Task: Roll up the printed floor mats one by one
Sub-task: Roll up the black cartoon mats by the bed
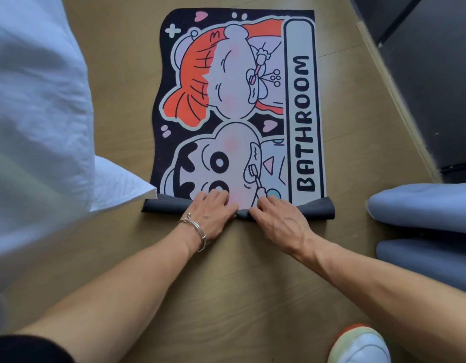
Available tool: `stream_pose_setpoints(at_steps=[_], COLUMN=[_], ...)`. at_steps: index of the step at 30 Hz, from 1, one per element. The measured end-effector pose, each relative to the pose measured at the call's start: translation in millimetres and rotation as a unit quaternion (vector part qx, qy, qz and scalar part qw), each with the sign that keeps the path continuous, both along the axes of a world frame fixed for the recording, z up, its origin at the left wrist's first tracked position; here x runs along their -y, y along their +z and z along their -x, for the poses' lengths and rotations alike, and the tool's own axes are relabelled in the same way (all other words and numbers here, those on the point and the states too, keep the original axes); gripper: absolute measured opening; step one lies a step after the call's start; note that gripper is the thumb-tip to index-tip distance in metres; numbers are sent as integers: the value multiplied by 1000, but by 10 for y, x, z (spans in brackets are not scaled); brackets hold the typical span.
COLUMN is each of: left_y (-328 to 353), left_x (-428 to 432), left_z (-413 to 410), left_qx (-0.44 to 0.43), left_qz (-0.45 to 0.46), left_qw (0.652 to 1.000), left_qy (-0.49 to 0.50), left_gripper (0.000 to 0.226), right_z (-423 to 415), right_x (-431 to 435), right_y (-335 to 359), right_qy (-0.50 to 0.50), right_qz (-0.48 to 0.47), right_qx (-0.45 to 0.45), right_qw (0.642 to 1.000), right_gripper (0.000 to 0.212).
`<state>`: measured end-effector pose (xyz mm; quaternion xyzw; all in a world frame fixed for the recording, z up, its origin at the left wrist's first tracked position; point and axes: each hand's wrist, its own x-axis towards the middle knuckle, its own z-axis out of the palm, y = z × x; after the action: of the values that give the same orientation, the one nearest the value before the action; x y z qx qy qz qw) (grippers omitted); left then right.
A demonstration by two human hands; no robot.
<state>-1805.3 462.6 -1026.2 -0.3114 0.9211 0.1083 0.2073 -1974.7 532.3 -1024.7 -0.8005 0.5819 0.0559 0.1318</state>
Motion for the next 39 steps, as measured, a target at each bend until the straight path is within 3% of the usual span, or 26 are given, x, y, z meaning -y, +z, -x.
stream_pose_setpoints(at_steps=[7,11,14,19,23,27,33,39], left_y=[27,-34,53,63,59,27,-126,-91], left_x=[-112,-76,-67,-22,29,-13,-161,-274], left_z=[-12,-74,-73,-6,15,-42,-216,-137], left_qx=[-26,-69,-16,13,-29,-53,-69,35], left_qz=[52,84,43,55,96,120,129,34], left_qw=[998,993,997,995,994,991,989,996], left_qy=[37,53,63,84,34,-4,8,72], left_gripper=[30,15,11,31,25,12,52,68], right_z=[71,73,67,75,121,124,91,87], right_x=[-43,29,83,106,53,20,123,68], right_y=[5,38,90,71,26,30,82,28], right_qy=[16,9,-17,-4,33,26,-33,-41], right_qz=[-58,-85,-94,-76,-29,-49,-93,-86], right_qx=[-24,-18,-4,-11,-46,-50,-2,12], right_qw=[998,996,995,997,998,997,995,995], right_gripper=[20,26,28,26,17,29,34,33])
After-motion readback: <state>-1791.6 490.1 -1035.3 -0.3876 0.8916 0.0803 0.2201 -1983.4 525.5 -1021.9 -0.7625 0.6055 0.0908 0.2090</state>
